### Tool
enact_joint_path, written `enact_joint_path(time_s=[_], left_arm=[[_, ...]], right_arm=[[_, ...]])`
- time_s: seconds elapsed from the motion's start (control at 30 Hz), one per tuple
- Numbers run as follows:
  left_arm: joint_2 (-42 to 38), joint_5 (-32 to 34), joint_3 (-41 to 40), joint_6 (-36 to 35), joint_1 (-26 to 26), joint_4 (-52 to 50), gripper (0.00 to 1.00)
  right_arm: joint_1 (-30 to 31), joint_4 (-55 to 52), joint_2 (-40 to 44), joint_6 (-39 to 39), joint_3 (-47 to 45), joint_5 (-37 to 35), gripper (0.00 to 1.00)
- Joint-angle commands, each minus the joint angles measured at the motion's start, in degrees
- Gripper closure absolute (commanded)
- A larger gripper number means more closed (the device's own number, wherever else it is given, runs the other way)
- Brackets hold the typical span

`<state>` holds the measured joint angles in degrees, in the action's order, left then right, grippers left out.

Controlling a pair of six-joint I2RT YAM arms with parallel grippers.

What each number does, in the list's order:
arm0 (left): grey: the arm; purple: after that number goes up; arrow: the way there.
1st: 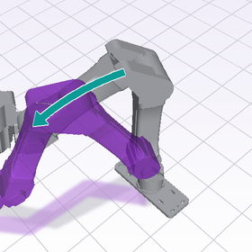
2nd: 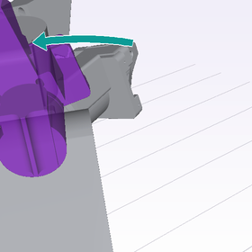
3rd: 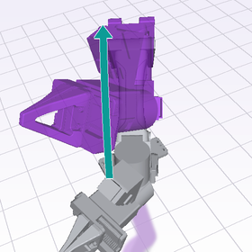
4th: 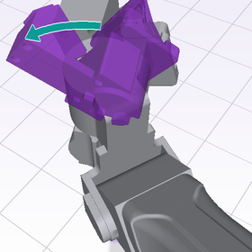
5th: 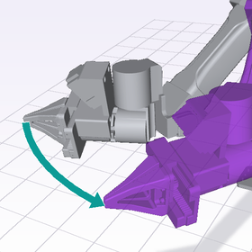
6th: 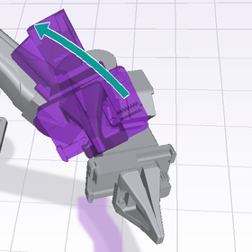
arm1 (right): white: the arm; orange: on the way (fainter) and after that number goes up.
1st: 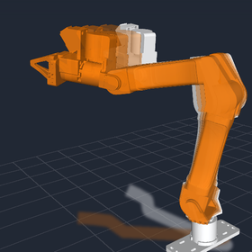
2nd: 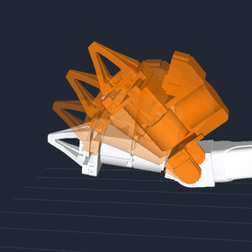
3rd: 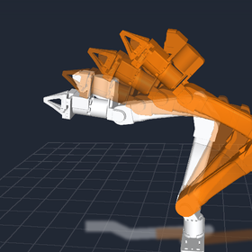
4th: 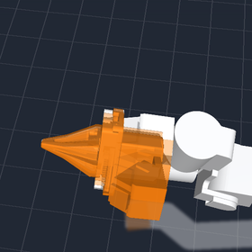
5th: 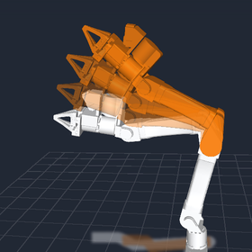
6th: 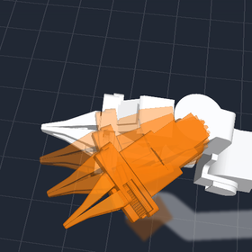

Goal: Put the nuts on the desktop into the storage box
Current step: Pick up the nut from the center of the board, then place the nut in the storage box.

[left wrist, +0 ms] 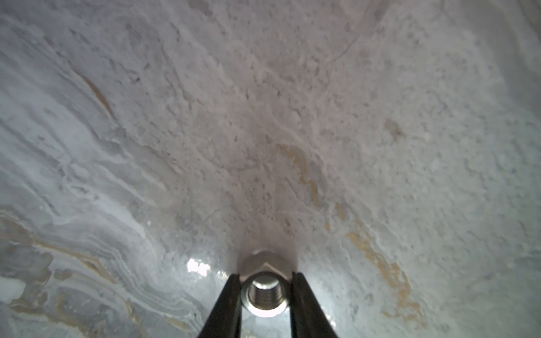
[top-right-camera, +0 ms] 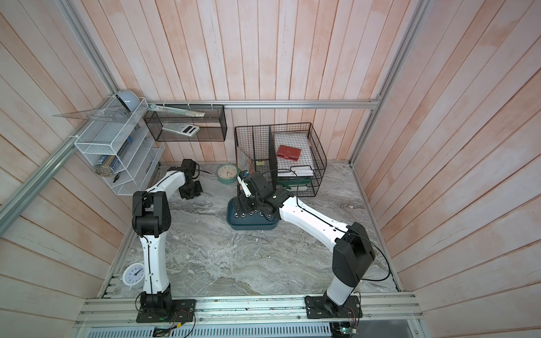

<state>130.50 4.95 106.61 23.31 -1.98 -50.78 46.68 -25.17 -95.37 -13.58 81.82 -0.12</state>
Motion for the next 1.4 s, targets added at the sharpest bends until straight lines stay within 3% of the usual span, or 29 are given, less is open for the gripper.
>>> enact_joint_path(time_s=[0.0,0.27,0.6,0.9,1.37], left_arm=[[-6.2,-0.3,-2.2,0.0,-1.3,0.7,0.73],[-16.0,-1.3,-8.8,1.7,-5.3,0.9,0.73],[-22.9,-0.6,-12.2,5.3,-16.6,0.7,0.73],[-21.1,-1.3,-14.2,9.7,-26.7,4.6,0.73],[-13.3,-1.1,-13.2,9.8,-29.4,6.0,0.73]], right_arm=[[-0.1,0.5,2.6,-0.9,-1.8,-0.5,0.02],[-0.1,1.8,7.0,-2.7,-8.0,-2.3,0.02],[-0.1,1.4,13.3,-4.3,-15.3,-5.9,0.02],[-0.4,0.1,19.6,-5.3,-20.9,-9.5,0.02],[-0.4,0.1,20.6,-5.8,-21.6,-10.1,0.02]])
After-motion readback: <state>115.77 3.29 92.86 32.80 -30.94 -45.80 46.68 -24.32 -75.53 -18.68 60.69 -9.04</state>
